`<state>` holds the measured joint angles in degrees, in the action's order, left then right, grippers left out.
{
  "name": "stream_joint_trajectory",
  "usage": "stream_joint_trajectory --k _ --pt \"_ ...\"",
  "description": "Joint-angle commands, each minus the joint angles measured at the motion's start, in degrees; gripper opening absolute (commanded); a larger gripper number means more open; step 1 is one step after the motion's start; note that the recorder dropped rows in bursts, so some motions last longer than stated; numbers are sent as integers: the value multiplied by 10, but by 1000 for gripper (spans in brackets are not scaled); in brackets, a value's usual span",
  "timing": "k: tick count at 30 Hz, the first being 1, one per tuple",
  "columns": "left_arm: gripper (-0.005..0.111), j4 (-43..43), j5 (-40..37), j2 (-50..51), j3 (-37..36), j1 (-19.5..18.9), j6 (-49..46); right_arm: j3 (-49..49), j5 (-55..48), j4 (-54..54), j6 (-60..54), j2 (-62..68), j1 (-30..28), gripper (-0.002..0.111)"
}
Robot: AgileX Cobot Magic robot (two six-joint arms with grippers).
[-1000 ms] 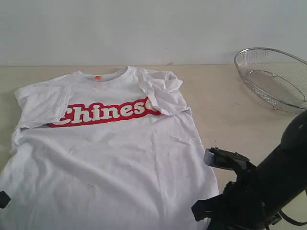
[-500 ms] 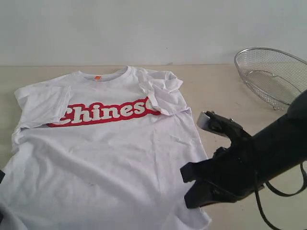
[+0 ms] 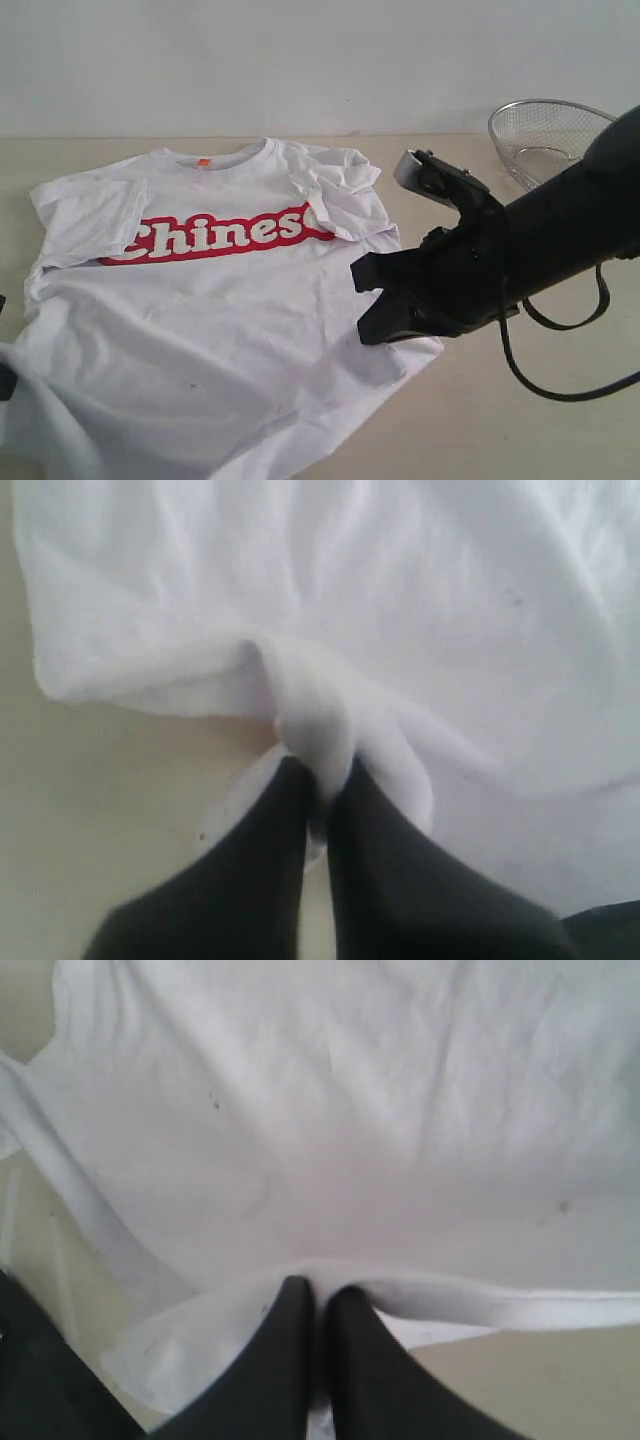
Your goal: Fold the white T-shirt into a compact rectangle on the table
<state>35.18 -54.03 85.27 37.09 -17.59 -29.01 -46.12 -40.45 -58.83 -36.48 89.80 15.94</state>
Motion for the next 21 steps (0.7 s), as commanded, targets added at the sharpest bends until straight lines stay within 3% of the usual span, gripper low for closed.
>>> stream_joint_trajectory --k 1,21 --pt "5 19 -12 -7 25 2 -4 -15 16 1 0 -4 -1 0" --pt "5 29 7 -6 99 2 -21 -90 50 -5 20 36 -1 0"
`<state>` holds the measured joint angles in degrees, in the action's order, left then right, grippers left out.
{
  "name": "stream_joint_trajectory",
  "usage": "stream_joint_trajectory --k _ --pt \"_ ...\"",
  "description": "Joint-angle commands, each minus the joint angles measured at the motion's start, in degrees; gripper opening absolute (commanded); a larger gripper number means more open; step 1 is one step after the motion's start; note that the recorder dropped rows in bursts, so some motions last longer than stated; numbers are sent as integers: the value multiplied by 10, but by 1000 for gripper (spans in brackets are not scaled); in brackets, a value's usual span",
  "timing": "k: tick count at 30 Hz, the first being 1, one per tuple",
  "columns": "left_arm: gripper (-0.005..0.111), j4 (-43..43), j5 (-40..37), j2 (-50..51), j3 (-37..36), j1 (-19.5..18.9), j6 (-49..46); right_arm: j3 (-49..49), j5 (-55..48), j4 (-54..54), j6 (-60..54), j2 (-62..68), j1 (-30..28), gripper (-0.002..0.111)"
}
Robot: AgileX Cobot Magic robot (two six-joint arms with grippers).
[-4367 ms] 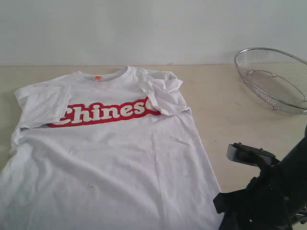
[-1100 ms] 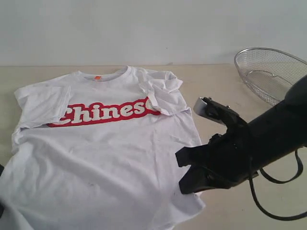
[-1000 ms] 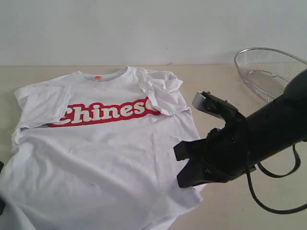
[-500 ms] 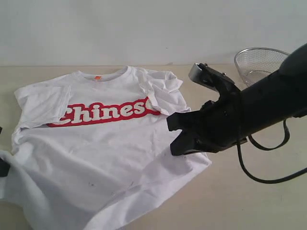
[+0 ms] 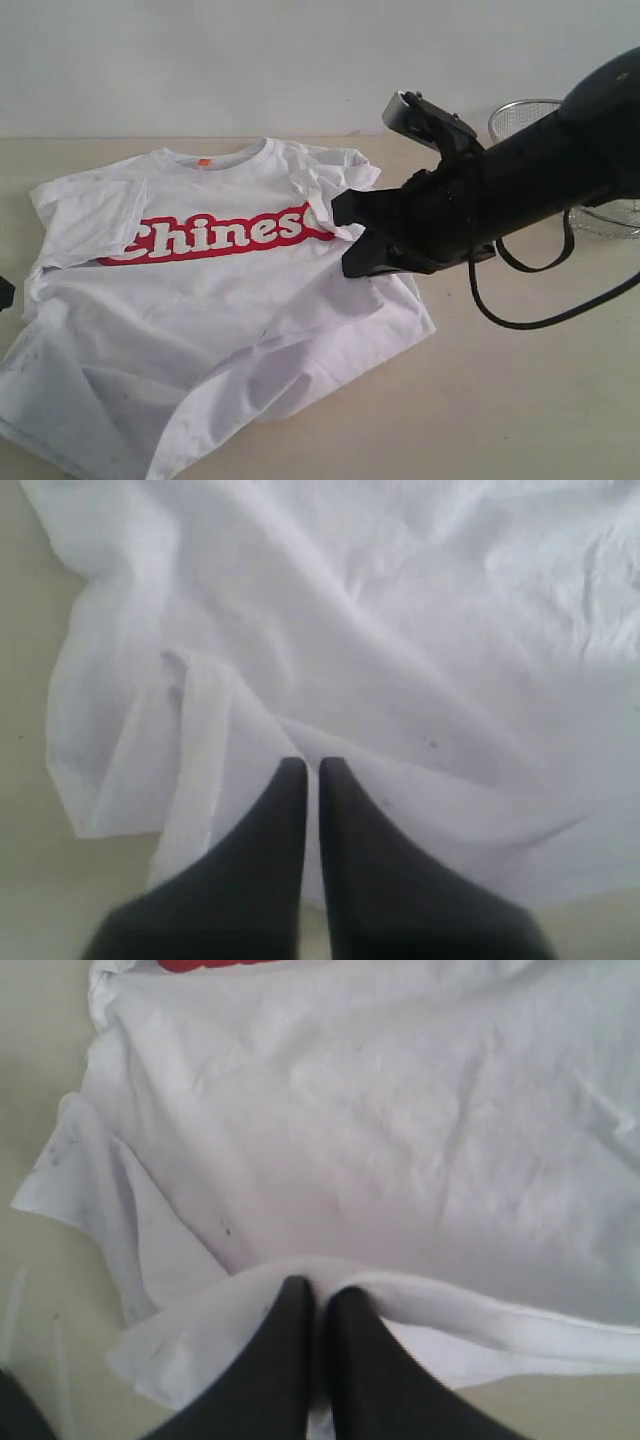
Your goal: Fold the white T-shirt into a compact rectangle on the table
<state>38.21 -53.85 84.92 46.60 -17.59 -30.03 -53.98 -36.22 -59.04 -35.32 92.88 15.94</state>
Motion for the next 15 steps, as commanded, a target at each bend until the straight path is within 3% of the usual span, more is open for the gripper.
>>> stream_joint_trajectory --k 1,7,12,15 --pt "5 -10 -1 -1 4 2 -11 -11 13 0 10 5 -1 0" --pt "5 -127 -15 17 4 2 48 -11 10 15 16 5 -1 0" --pt "5 -73 -33 32 4 2 -4 -11 8 39 20 5 -1 0" --pt "18 -71 -34 41 4 2 -4 -11 6 45 20 5 -1 0"
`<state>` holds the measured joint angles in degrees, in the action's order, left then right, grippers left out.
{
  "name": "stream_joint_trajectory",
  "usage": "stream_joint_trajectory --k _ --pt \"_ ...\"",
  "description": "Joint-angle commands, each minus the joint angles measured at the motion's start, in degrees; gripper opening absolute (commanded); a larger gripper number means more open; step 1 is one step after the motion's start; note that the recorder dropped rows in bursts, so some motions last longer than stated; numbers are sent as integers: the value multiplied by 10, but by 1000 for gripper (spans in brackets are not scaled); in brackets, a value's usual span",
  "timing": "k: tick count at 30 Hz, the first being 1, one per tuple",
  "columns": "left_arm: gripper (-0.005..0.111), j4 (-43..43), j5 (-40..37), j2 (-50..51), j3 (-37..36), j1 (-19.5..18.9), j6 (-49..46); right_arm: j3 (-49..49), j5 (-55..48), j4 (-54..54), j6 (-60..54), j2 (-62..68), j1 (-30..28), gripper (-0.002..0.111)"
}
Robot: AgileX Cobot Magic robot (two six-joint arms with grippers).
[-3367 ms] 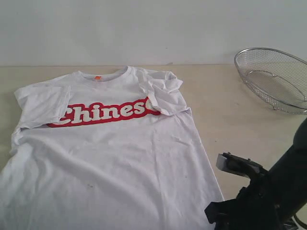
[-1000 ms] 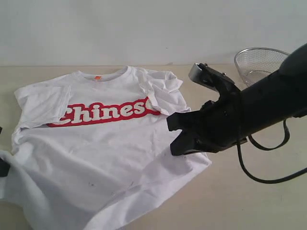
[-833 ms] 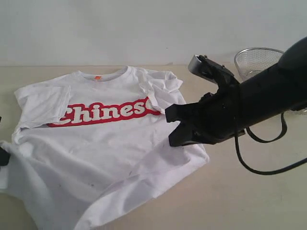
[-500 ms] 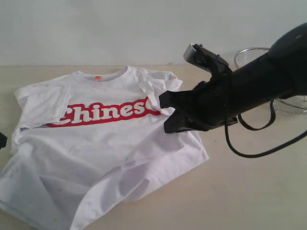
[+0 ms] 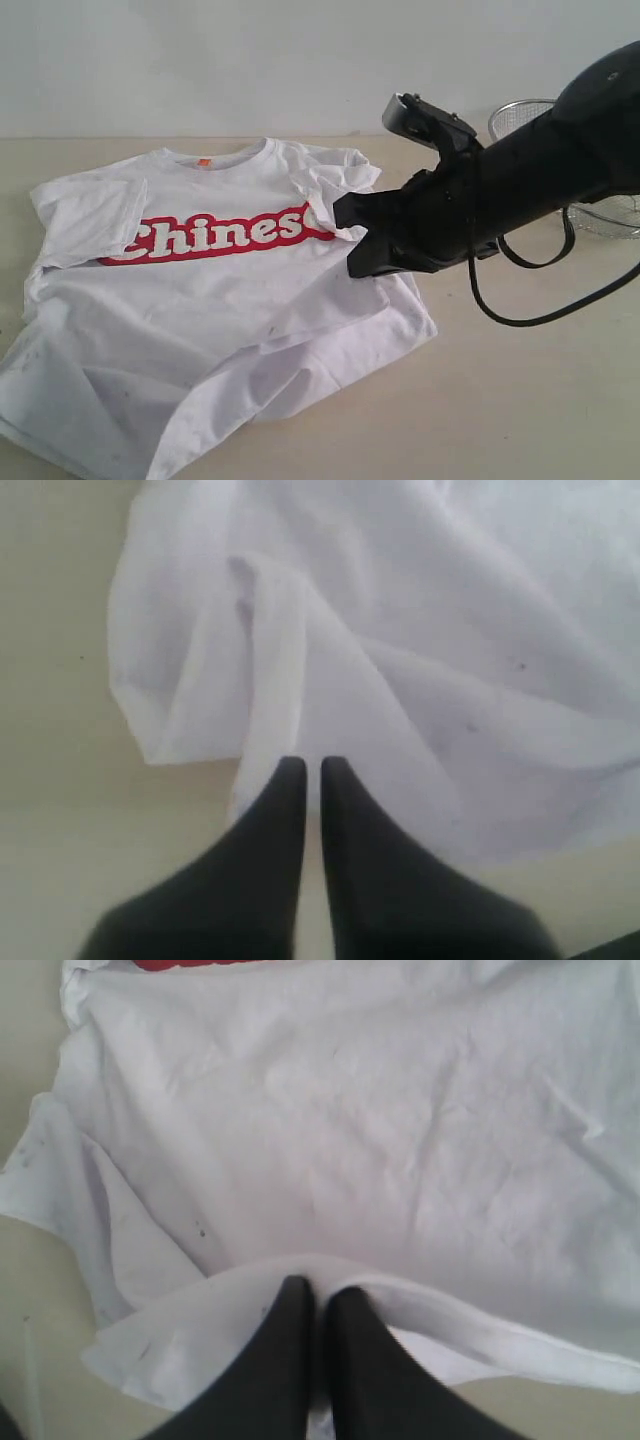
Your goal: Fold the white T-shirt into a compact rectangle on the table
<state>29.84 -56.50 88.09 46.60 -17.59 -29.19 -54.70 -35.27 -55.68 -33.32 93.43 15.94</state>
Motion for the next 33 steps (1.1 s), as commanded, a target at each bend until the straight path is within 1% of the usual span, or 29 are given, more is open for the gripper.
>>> stream_joint_trajectory --k 1,3,5,15,22,27,33 --pt "25 12 -7 13 4 2 -13 -4 -4 11 0 0 -1 0" --pt "41 12 -7 26 4 2 -13 -4 -5 12 -3 0 -1 0" --pt "51 14 -7 43 4 2 -13 -4 -5 19 -2 0 -1 0" --pt "50 25 -26 104 4 2 -13 -4 3 25 -2 0 -1 0" --pt "49 15 -18 107 4 2 -14 -4 3 25 -2 0 -1 0" --pt "49 -25 -16 107 4 2 4 -4 3 25 -2 0 -1 0" --pt "50 -29 -19 107 4 2 6 -4 3 25 -6 0 -1 0"
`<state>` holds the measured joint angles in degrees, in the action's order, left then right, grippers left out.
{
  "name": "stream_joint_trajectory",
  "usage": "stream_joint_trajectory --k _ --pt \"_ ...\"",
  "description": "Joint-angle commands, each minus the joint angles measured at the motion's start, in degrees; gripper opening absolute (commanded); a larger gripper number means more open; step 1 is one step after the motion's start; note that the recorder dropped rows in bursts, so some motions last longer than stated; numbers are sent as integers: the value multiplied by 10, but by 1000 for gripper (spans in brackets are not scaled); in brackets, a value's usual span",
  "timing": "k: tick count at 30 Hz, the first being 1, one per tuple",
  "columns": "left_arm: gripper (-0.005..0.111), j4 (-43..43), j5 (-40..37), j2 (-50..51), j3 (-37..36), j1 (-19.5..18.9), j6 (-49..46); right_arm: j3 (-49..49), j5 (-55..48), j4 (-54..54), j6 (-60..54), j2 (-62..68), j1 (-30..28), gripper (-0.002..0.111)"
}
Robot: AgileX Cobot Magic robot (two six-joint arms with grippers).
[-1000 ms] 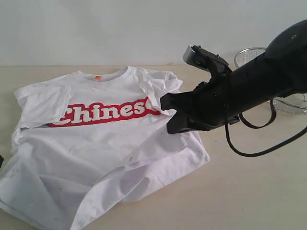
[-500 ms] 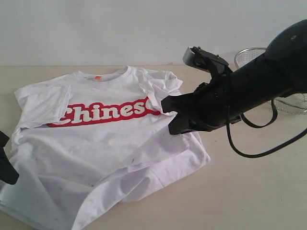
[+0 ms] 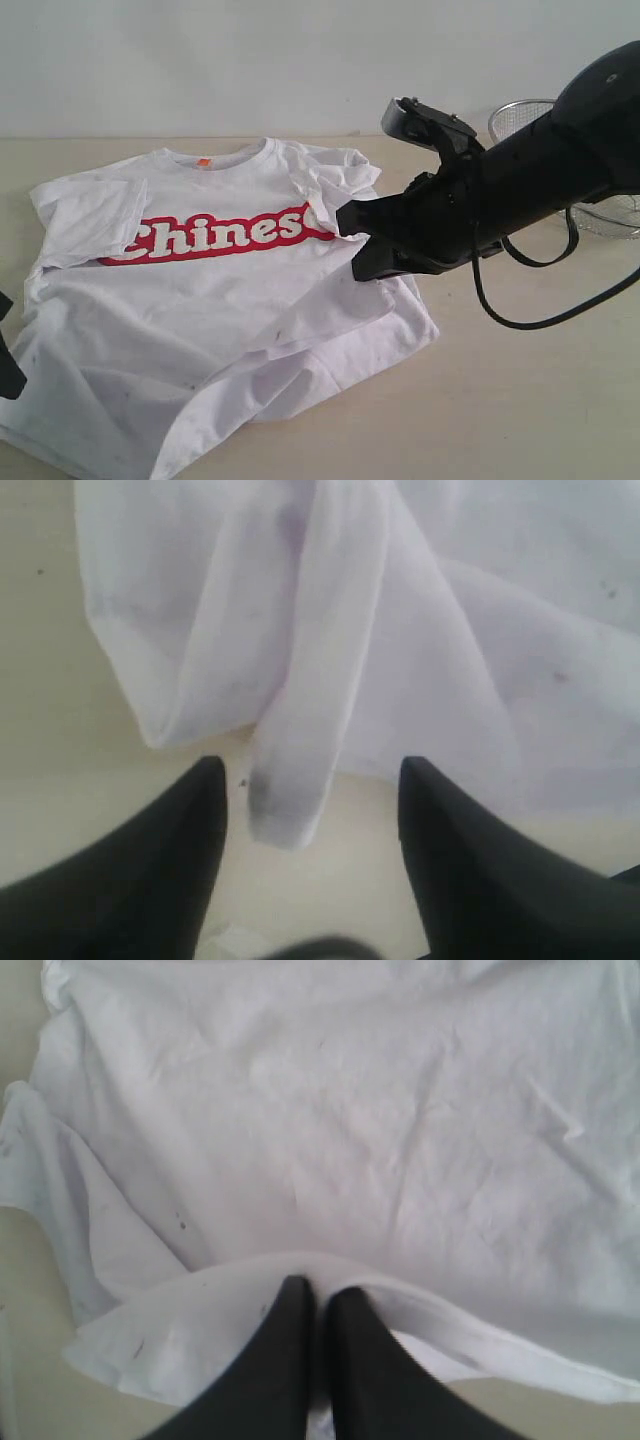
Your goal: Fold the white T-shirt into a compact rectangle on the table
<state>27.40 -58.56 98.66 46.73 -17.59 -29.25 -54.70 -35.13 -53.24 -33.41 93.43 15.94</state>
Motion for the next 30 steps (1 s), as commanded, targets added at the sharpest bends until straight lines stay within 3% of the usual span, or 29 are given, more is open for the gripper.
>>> stream_joint_trajectory --k 1,9,19,26,30 --pt "50 -5 2 1 3 2 6 -4 2 1 -6 0 -1 0" --pt "50 -5 14 21 3 41 6 -4 4 1 -10 0 -1 0" --pt "49 -5 27 37 3 42 14 -4 4 1 -12 0 -1 0" --pt "42 -3 46 37 3 42 14 -4 4 1 -12 0 -1 0" --pt "27 -3 50 37 3 42 10 -4 4 1 -12 0 -1 0"
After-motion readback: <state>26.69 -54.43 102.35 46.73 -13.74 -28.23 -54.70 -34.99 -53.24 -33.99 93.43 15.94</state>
